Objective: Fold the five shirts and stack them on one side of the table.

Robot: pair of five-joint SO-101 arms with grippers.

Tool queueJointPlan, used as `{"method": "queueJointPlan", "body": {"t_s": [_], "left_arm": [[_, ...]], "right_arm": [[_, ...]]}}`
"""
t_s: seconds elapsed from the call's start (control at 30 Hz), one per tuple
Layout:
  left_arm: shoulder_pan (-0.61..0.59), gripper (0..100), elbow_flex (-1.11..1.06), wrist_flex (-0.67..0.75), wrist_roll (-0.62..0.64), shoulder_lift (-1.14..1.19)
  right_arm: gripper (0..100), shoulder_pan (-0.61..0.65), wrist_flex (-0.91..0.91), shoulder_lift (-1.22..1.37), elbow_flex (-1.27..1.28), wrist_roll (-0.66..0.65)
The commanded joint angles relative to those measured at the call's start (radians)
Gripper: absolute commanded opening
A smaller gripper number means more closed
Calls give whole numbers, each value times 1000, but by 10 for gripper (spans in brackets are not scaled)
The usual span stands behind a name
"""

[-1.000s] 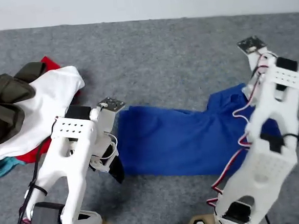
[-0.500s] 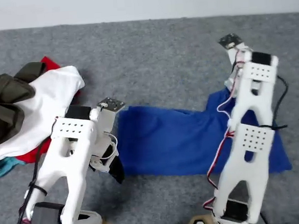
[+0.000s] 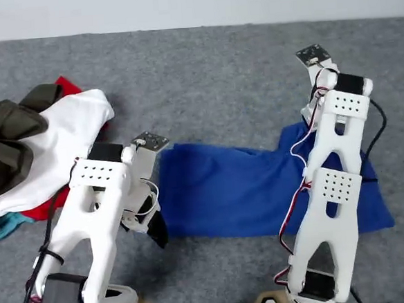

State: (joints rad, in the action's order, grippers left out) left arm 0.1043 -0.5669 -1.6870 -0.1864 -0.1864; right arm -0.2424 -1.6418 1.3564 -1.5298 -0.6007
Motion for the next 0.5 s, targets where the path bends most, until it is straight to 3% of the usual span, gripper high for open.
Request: {"method": "queueJointPlan", "body": {"t_s": [0.0, 0.47], "left_arm": [[6, 294, 2, -9, -8, -25], [6, 294, 2, -8, -12, -25]], "right_arm": [[13, -19, -15, -7, -44, 12], [9, -58, -160, -24, -146, -46]]}}
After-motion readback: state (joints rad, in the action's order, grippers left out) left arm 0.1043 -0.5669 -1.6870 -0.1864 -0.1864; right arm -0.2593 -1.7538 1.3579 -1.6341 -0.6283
